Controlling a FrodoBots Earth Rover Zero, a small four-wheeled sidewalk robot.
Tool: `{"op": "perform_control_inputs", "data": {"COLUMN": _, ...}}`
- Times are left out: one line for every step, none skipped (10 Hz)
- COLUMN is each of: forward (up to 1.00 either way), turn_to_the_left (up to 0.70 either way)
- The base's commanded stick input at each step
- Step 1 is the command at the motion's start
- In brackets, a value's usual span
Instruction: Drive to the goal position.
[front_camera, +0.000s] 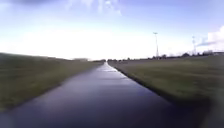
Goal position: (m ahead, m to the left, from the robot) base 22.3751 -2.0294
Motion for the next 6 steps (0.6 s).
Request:
{"op": "perform_control_inputs", "data": {"forward": 0.45, "turn_to_the_left": 0.0}}
{"op": "perform_control_inputs", "data": {"forward": 0.45, "turn_to_the_left": 0.0}}
{"op": "perform_control_inputs", "data": {"forward": 0.45, "turn_to_the_left": 0.0}}
{"op": "perform_control_inputs", "data": {"forward": 0.45, "turn_to_the_left": 0.0}}
{"op": "perform_control_inputs", "data": {"forward": 0.45, "turn_to_the_left": 0.0}}
{"op": "perform_control_inputs", "data": {"forward": 0.45, "turn_to_the_left": 0.0}}
